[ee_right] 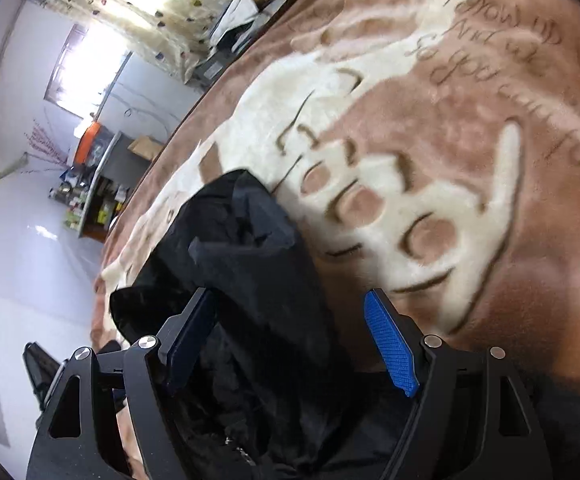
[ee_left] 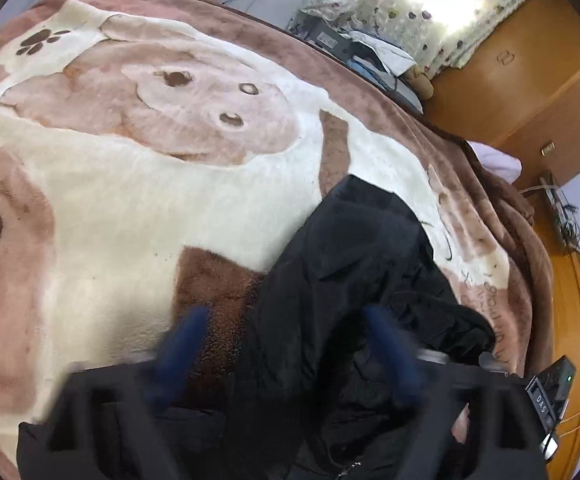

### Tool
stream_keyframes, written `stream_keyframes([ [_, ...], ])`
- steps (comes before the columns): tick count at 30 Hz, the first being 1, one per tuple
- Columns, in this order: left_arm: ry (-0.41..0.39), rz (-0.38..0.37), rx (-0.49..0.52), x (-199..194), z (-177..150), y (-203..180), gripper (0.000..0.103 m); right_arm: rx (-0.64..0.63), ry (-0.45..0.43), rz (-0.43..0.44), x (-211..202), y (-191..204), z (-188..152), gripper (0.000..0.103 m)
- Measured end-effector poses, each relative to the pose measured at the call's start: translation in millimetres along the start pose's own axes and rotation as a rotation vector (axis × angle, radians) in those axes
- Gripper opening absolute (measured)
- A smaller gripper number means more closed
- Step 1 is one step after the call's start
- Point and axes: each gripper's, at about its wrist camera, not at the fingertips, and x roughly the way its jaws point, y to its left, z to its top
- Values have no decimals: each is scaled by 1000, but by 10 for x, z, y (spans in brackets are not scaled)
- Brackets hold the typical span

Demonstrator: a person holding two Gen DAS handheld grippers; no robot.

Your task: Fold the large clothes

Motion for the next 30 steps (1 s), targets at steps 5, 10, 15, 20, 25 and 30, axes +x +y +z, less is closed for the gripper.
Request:
stream_keyframes([
  [5, -3, 62, 93, 25, -107, -81, 2, -110, -23, -68, -28, 138, -129, 21],
  [10, -59, 56, 115, -251, -186, -43, 0, -245, -69, -89, -248, 285, -259, 15],
  [15, -101, 17, 119, -649, -382, 40, 0, -361, -116, -101, -566, 417, -483, 14],
  [20, -156, -50, 104, -1086, -681, 191, 0, -496, -163, -124, -849, 547, -780, 14],
  [25, -153, -114, 34, -1318, -1038, 517, 0, -615, -181, -152, -1116, 463, -1188, 14],
  [30, -125, -103, -13, -1331, -1324, 820, 0, -610, -157, -164, -1185, 233, -1429, 15],
])
